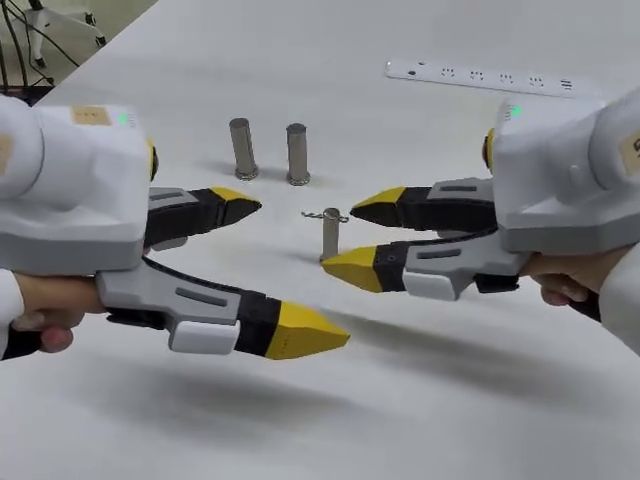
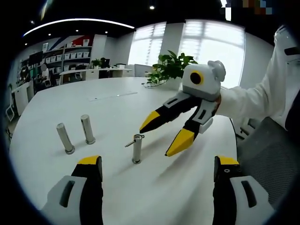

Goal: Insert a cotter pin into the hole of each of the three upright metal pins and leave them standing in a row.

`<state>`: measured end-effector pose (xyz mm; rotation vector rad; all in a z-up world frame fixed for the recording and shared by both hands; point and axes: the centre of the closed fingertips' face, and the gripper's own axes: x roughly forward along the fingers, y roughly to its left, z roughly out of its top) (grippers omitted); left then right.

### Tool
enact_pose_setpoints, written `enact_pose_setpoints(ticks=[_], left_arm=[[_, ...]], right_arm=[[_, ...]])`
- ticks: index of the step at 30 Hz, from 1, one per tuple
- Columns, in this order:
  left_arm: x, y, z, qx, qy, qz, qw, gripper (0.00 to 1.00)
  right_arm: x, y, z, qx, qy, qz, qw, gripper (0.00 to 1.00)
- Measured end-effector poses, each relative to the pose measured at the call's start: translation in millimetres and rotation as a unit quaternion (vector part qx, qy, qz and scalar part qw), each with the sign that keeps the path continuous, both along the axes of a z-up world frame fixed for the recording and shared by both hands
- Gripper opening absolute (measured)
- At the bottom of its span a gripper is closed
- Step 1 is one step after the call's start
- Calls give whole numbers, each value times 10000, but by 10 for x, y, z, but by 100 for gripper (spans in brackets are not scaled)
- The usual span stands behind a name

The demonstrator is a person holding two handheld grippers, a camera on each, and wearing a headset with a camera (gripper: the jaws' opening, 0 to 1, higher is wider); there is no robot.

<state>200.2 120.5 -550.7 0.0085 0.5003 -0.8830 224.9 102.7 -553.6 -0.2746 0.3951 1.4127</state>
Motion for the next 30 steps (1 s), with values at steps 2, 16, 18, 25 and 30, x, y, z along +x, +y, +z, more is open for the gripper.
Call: enact_pose_setpoints(ticks=[2, 16, 18, 25, 30], left_arm=[[0, 6, -3, -9, 14, 5, 10000, 99], [-111, -60, 56, -14, -19, -265, 9996, 99], [-127, -58, 56, 34, -5, -275, 9996, 99], [-156, -28, 100, -42, 23, -189, 9998, 99], [-157, 13, 112, -13, 23, -121, 9999, 99]], right_arm=[[-9, -52, 27, 28, 22, -71, 10000, 37], [-147, -423, 136, -35, 165, -457, 9988, 68], [-134, -497, 155, -44, 159, -630, 9979, 67], [-136, -778, 170, 24, 402, -1216, 9918, 74], [-219, -914, 148, 29, 509, -1401, 9888, 83]])
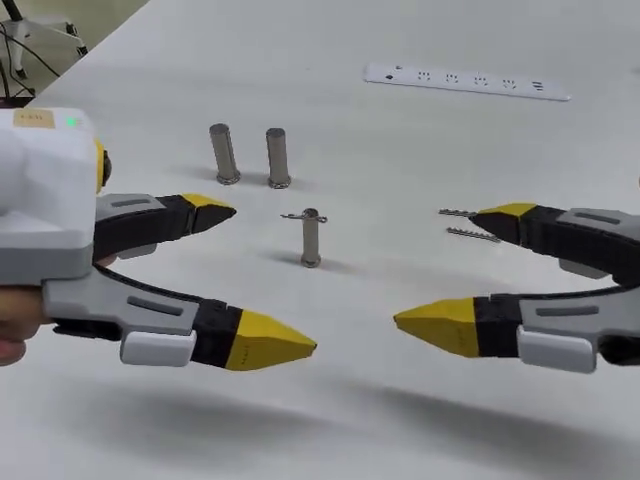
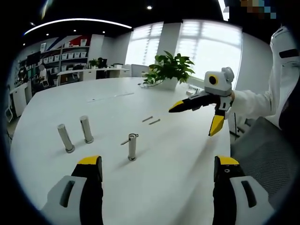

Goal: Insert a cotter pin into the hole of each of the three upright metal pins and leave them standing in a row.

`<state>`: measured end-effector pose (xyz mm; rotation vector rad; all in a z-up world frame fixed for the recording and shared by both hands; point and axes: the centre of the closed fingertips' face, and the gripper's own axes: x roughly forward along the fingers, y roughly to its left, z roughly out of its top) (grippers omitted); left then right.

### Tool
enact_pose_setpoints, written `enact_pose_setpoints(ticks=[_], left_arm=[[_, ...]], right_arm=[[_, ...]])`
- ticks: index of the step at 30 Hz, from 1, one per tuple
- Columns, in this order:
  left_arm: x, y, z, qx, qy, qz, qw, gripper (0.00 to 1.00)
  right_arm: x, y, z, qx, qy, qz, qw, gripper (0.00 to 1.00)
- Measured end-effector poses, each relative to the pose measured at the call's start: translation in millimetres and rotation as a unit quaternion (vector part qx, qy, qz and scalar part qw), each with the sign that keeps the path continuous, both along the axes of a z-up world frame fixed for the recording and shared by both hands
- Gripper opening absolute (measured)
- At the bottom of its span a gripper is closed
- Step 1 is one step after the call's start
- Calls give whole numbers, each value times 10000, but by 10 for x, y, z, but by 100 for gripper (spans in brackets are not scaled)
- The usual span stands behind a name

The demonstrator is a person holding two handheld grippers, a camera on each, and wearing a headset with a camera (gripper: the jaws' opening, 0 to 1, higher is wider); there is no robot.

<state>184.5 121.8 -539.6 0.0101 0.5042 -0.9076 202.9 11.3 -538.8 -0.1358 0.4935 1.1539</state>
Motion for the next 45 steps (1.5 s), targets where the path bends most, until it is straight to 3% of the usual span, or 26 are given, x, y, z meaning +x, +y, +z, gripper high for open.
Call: enact_pose_setpoints(ticks=[3, 9, 16, 28, 32, 34, 39, 42, 45], left_arm=[[14, 44, -1, 54, -14, 42, 10000, 99], [63, 111, 38, 92, -59, 156, 9998, 99], [85, 158, 53, 133, -67, 203, 9997, 99], [171, 283, 41, 223, -141, 258, 9993, 98], [257, 383, 59, 147, -177, 475, 9986, 96], [346, 470, 91, 165, -339, 664, 9971, 89], [523, 664, 120, 168, -425, 998, 9940, 81], [603, 705, 100, 135, -420, 1084, 9931, 79], [684, 735, 39, 270, -429, 1170, 9918, 79]], right_arm=[[-11, -35, -30, -45, -61, -132, 9999, 84], [-71, -62, -73, -42, 53, -359, 9993, 90], [-126, -64, -33, 96, 79, -476, 9988, 98], [-109, -92, 17, 111, -13, -585, 9982, 96], [-65, -150, 32, 123, -5, -631, 9979, 95], [-48, -166, 40, 138, -18, -647, 9978, 95], [-34, -173, 57, 125, -40, -651, 9978, 93], [-15, -185, 60, 127, -56, -689, 9975, 93], [1, -187, 61, 171, -42, -717, 9973, 92]])
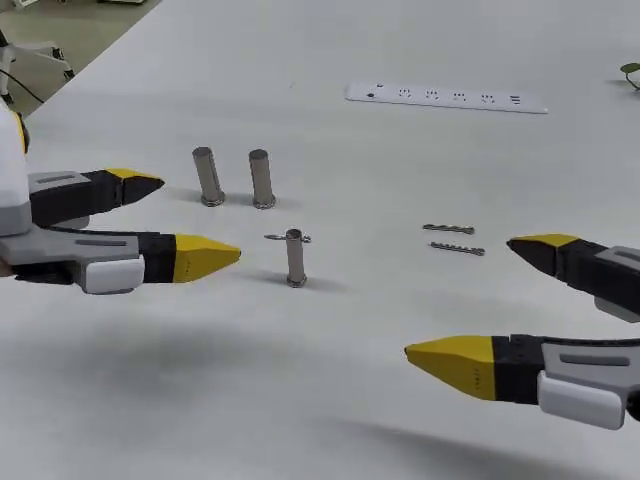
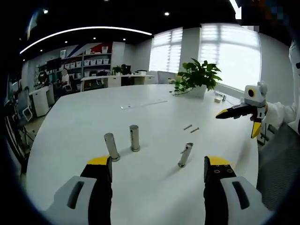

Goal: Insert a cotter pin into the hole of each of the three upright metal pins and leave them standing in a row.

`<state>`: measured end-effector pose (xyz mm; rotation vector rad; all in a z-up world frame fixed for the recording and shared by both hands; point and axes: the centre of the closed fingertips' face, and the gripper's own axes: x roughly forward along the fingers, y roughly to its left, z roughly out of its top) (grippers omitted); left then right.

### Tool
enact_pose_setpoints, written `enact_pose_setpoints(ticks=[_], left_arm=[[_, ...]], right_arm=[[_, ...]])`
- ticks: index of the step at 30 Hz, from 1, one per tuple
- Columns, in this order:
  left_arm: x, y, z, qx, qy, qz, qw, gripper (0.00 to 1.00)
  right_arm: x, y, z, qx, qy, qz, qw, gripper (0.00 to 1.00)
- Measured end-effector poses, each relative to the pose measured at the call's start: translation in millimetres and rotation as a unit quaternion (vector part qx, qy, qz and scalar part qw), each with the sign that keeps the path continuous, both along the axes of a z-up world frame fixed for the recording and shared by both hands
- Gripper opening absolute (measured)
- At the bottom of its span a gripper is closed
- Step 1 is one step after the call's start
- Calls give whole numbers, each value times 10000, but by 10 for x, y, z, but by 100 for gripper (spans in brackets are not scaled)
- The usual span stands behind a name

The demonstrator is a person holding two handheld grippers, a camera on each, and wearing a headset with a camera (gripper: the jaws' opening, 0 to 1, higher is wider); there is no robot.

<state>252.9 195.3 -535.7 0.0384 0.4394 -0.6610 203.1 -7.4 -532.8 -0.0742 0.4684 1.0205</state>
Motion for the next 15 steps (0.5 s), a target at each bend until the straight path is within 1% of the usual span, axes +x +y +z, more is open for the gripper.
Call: enact_pose_setpoints(ticks=[2, 4, 7, 8, 9, 11, 12, 15], left_arm=[[70, 37, -57, 9, 54, 129, 9999, 78], [140, 81, -120, 67, 115, 245, 9996, 76], [243, 121, -151, 81, 87, 372, 9992, 73], [282, 158, -165, 210, 48, 455, 9987, 70], [329, 194, -180, 393, -14, 502, 9980, 69], [387, 205, -185, 324, -6, 611, 9976, 68], [435, 227, -189, 309, -29, 694, 9971, 67], [521, 261, -223, 331, -28, 806, 9962, 61]], right_arm=[[6, 6, 4, 11, -6, -8, 10000, 92], [15, 13, -6, -21, 7, -11, 10000, 92], [11, 28, -5, -46, -13, 16, 10000, 91], [13, 35, -1, -47, -23, 22, 10000, 91], [10, 45, 3, -69, -62, 50, 9999, 91], [7, 54, -6, -148, -92, 87, 9998, 90], [11, 56, -10, -161, -89, 89, 9998, 90], [6, 51, -12, -170, -82, 84, 9998, 89]])
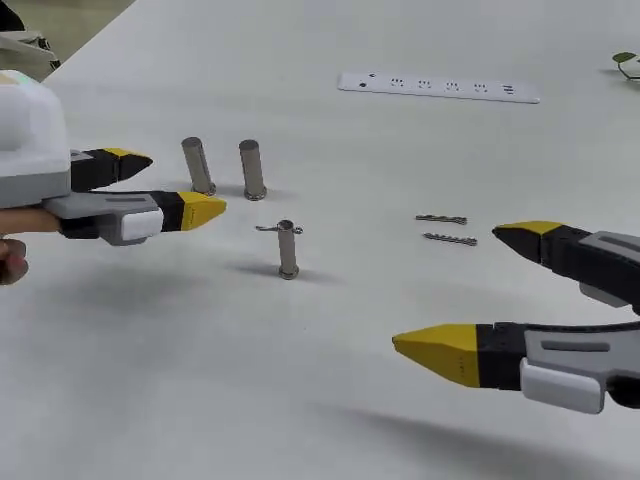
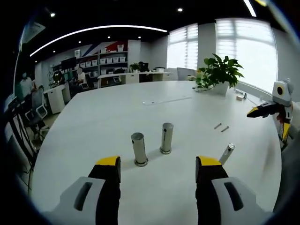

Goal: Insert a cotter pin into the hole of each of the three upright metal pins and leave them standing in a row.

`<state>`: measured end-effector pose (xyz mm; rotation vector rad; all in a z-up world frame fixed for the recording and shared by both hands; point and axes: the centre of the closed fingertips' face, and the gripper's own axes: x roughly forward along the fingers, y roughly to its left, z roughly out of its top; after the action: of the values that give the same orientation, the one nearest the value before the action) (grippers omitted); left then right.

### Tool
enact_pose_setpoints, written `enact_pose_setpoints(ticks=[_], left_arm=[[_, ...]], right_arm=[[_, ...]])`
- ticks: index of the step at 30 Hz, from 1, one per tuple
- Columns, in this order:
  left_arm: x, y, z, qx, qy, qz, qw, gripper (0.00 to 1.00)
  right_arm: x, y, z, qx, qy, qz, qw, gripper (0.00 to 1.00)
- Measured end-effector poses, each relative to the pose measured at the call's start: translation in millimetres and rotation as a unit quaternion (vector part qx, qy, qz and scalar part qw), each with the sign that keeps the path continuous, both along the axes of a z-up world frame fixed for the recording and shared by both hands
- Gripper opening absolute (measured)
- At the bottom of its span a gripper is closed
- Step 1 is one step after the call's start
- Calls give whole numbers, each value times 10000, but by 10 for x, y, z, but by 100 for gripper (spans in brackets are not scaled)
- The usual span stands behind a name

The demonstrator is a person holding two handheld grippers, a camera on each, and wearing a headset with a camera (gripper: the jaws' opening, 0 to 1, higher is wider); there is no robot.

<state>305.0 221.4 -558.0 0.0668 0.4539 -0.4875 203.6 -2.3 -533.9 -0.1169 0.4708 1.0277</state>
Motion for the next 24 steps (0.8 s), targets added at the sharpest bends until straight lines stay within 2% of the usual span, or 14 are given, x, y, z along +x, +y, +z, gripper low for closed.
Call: enact_pose_setpoints(ticks=[3, 4, 6, 8, 11, 15, 17, 18, 19, 24], left_arm=[[67, 3, -26, 31, 21, 51, 10000, 57], [94, 24, -43, 134, 51, 124, 9998, 56], [138, 77, -68, 548, 0, 137, 9984, 53], [171, 35, -67, 406, 30, 143, 9991, 50], [214, 9, -67, 398, 10, 138, 9991, 43], [284, -2, -51, 298, -23, 203, 9993, 40], [317, -9, -53, 167, -12, 225, 9996, 34], [322, -18, -68, 52, 48, 240, 9997, 31], [339, 0, -77, 33, 54, 284, 9996, 28], [393, 26, -51, -57, -1, 391, 9992, 23]], right_arm=[[-13, 3, 7, -26, -24, 38, 10000, 89], [-18, 4, 9, -38, -42, 57, 10000, 90], [-36, 7, 9, -76, -56, 107, 9999, 90], [-45, 13, 16, -83, -62, 128, 9999, 90], [-40, 15, 26, -95, -73, 129, 9998, 89], [-39, 4, 29, -128, -83, 126, 9998, 89], [-41, 3, 28, -114, -73, 133, 9998, 89], [-50, 2, 18, -124, -62, 148, 9998, 89], [-46, 2, 12, -135, -61, 145, 9998, 89], [-69, 10, 2, -127, -26, 159, 9998, 89]])
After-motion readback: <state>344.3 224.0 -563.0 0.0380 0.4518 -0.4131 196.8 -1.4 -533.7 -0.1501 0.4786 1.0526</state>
